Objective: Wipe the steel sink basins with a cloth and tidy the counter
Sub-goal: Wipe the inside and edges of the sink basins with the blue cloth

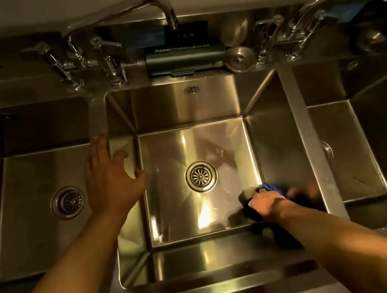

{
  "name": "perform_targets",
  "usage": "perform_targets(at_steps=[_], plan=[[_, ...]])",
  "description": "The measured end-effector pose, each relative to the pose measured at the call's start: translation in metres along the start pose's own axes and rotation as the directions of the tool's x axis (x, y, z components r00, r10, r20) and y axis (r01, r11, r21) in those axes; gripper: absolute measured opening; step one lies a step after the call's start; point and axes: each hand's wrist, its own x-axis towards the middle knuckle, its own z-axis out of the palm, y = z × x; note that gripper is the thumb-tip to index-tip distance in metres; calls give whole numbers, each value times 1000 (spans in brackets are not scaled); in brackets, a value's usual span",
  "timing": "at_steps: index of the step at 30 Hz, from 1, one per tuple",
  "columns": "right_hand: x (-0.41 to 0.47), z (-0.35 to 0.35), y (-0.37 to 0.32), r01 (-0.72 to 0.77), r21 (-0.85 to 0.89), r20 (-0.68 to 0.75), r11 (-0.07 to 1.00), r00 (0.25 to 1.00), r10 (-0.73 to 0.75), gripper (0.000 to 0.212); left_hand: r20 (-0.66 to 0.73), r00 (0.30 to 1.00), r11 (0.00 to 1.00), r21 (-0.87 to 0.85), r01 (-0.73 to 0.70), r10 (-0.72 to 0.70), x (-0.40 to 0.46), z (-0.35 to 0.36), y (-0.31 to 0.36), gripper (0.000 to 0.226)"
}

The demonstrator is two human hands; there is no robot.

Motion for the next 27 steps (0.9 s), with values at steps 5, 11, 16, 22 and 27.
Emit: perform_targets(at_steps=[5, 11, 16, 22, 27], plan=[[-51, -9, -20, -8, 221, -129, 975, 991, 37, 35, 13, 1000, 1000, 9, -29, 29, 3, 4, -5, 51], [-128, -9, -32, 172, 456, -414, 874, 910, 37, 58, 115, 993, 997, -80, 16, -7, -1, -7, -1, 60], [-186, -8, -57, 281, 507, -573, 815, 816, 75, 75, 102, 995, 981, -196, 9, 11, -8, -20, 9, 63], [-200, 11, -108, 255, 467, -557, 847, 828, 58, 60, 168, 984, 986, -161, -31, 58, -20, -43, 11, 72], [-203, 33, -138, 137, 396, -578, 908, 806, 130, 63, 176, 981, 961, -274, -36, 87, -77, -52, 10, 75]])
